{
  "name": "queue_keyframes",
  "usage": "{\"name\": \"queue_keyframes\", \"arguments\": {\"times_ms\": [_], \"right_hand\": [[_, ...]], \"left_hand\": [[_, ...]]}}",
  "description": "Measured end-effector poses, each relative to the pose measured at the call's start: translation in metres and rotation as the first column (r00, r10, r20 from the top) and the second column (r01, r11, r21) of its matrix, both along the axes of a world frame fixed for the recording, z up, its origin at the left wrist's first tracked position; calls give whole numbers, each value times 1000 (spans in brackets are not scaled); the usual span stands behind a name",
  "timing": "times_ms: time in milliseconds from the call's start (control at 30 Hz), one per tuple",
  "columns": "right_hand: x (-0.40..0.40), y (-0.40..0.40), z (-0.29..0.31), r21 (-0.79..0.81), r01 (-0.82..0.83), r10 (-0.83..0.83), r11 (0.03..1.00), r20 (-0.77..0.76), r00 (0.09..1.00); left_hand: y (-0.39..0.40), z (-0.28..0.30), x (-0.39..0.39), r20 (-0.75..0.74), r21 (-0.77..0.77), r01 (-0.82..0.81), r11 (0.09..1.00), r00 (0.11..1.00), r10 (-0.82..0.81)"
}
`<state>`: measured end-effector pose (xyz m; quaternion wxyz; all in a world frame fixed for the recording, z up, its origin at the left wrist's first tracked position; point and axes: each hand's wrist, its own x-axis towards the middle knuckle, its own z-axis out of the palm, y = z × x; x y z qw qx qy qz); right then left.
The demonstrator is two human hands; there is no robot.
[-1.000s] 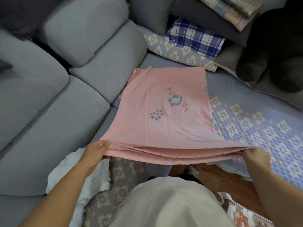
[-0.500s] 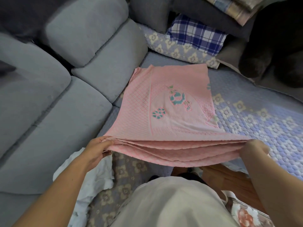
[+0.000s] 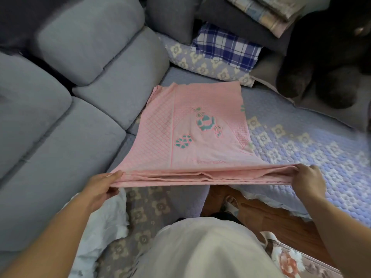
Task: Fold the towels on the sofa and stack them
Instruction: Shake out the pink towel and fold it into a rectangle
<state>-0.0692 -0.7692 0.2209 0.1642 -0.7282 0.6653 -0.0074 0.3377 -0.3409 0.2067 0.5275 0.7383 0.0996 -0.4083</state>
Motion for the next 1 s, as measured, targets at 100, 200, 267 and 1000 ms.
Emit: {"name": "queue_keyframes", "arguments": {"times_ms": [100, 200, 267, 1000], "right_hand": [[7, -12, 6, 131, 236, -248, 963, 84, 965], [6, -20, 2, 309, 464, -527, 830, 161, 834], [7, -19, 5, 434, 482, -615, 761, 246, 749], [-53, 23, -33, 187, -316, 346, 930, -162, 924]], "left_hand": [[6, -11, -8, 51, 69, 44, 997, 998, -47], [13, -18, -16, 136, 120, 69, 990, 987, -85], [17, -19, -21, 197, 138, 89, 987, 974, -115], [-15, 12, -17, -208, -73, -357, 931, 919, 336]]}}
